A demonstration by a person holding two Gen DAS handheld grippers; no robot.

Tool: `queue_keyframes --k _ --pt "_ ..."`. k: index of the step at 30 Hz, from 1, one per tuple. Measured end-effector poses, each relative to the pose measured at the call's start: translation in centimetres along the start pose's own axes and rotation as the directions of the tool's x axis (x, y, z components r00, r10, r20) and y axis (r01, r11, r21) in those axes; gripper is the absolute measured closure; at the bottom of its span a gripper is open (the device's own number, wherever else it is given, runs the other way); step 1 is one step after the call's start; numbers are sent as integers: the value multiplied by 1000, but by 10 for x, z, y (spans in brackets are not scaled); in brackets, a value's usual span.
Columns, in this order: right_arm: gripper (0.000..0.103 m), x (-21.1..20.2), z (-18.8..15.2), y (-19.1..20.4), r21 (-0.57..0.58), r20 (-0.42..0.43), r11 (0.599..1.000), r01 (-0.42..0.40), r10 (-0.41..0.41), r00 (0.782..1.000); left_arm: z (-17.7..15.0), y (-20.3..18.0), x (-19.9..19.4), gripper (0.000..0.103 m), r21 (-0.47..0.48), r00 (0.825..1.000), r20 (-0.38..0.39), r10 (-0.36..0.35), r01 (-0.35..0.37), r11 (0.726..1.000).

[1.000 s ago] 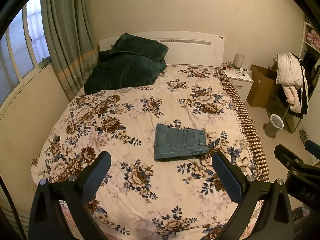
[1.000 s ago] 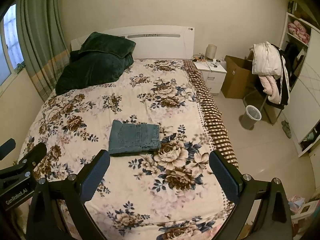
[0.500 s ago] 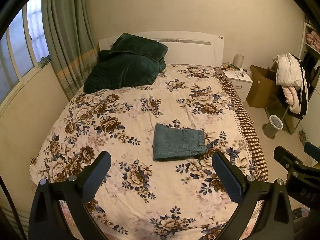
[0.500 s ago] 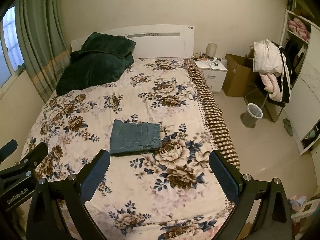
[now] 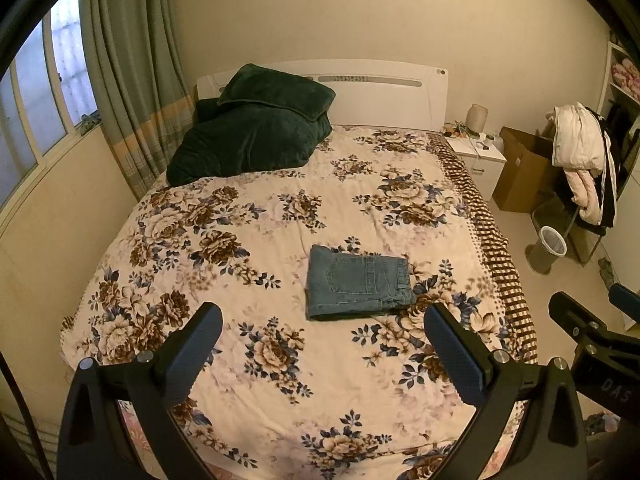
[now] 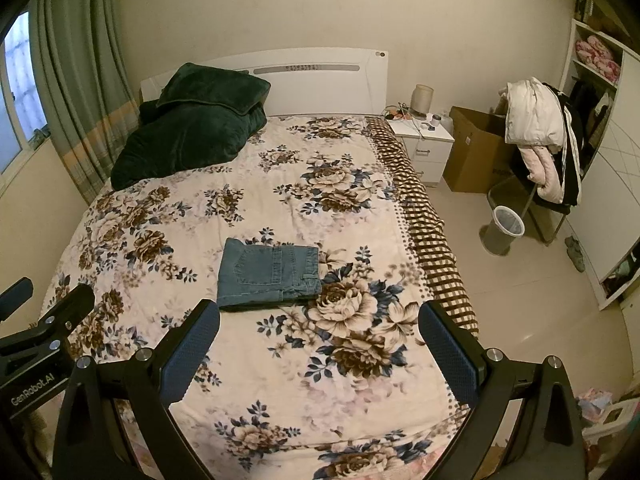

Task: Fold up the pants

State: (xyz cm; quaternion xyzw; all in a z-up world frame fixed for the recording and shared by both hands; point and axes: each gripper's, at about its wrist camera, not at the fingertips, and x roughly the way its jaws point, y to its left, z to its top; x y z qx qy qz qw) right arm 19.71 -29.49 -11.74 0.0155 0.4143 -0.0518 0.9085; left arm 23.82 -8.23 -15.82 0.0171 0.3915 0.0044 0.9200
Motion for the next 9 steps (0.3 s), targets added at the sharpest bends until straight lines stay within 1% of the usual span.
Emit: queue_keyframes --k 5,8,9 --pt "2 0 0 0 1 -1 1000 0 0 1000 0 -1 0 0 -3 1000 -5 2 -2 1000" --pt "2 0 0 0 1 -4 1000 -2 2 1000 -5 0 2 0 -9 1000 -12 -5 4 1000" --pt "2 1 0 0 0 -5 1000 -1 1 1000 -6 1 4 0 -13 1000 -18 -18 17 1000"
